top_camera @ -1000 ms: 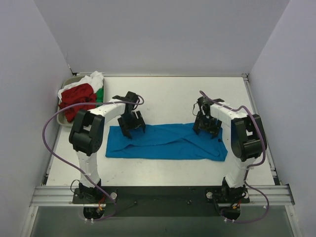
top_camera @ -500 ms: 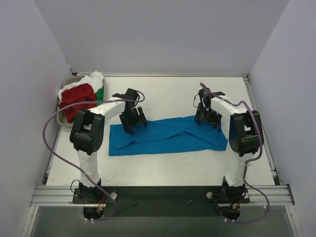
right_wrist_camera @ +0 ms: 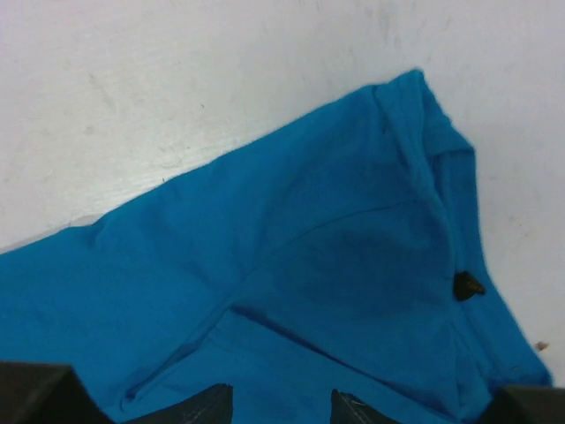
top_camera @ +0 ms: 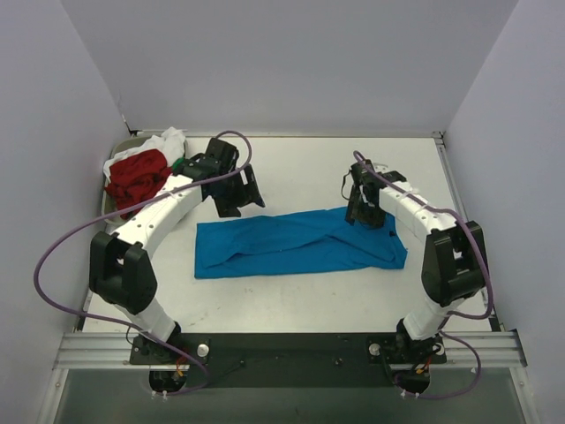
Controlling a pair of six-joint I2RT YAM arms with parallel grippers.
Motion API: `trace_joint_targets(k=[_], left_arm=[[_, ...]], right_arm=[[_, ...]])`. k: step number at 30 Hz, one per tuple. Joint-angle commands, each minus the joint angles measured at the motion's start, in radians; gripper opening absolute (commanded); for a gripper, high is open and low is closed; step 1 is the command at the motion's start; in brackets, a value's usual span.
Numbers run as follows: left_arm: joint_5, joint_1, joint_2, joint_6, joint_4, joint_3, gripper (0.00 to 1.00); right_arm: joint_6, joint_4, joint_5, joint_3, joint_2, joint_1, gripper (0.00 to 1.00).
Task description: Fold and stack the t-shirts
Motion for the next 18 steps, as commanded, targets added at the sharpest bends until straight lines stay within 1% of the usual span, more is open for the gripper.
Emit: trace_joint_targets(k=[1, 2, 4, 7, 18], left_arm=[[-0.02, 0.007, -0.037, 0.02, -0.02, -0.04, 0.84], [-0.021, 0.011, -0.04, 0.02, -0.02, -0.049, 0.84], [-0.024, 0.014, -0.048, 0.023, -0.022, -0.055, 0.84], [-0.032, 0.024, -0.057, 0.028, -0.028, -0.066, 0.84], [-0.03, 0.034, -0.054, 0.032, -0.025, -0.071, 0.84]], right_arm=[[0.007, 0.062, -0.122, -0.053, 0.041, -0.021, 0.42], [0.007, 0.071, -0.131, -0.052, 0.059, -0.026, 0.37], [0.007, 0.096, -0.142, -0.047, 0.075, -0.028, 0.34], [0.007, 0.119, -0.179, -0.032, 0.095, -0.026, 0.34], [0.014, 0.126, -0.18, 0.033, 0.146, -0.025, 0.36]])
